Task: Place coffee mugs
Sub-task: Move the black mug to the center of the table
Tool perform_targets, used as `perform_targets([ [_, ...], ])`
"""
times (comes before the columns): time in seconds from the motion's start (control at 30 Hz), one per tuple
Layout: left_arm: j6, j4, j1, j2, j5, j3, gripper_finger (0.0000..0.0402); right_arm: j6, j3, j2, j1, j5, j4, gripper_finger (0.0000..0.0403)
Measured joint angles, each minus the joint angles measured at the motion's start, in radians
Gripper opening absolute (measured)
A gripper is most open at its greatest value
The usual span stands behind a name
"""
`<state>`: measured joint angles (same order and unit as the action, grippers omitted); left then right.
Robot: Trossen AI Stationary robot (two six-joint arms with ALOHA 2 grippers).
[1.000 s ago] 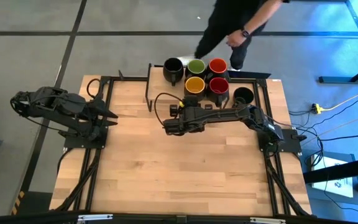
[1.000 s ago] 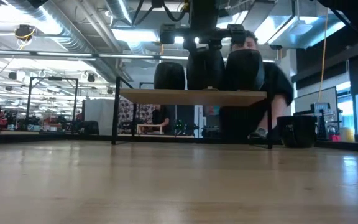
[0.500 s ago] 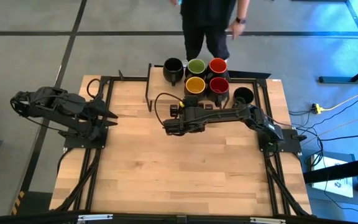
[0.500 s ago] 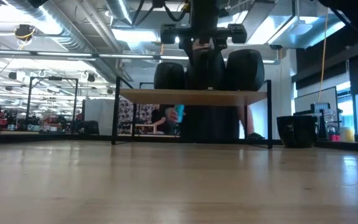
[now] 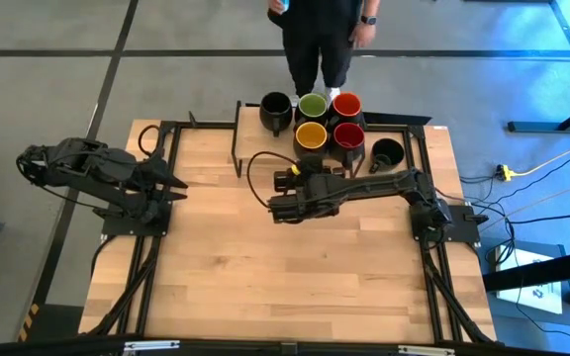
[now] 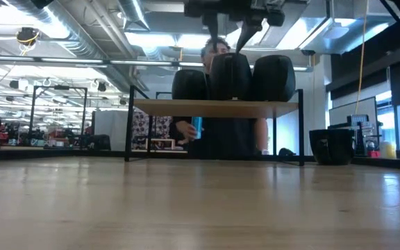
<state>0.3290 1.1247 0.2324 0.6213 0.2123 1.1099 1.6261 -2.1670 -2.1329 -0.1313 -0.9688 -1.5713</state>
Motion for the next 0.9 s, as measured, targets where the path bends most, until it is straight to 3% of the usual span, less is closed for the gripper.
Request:
perform_targets([
  [0.4, 0.000, 0.000, 0.000, 0.000, 0.007, 0.000, 0.0128, -0.064, 0.000, 0.113, -0.130, -0.060, 0.001, 0.0218],
  [0.63, 0.000, 0.000, 0.000, 0.000, 0.007, 0.000, 0.0128, -0.093, 0.014, 0.154, -0.238, 0.010, 0.001, 0.0218],
  [0.9, 0.000, 0.000, 0.000, 0.008, 0.007, 0.000, 0.0128, 0.100, 0.296, 0.309, -0.311, 0.073, 0.002, 0.0218],
])
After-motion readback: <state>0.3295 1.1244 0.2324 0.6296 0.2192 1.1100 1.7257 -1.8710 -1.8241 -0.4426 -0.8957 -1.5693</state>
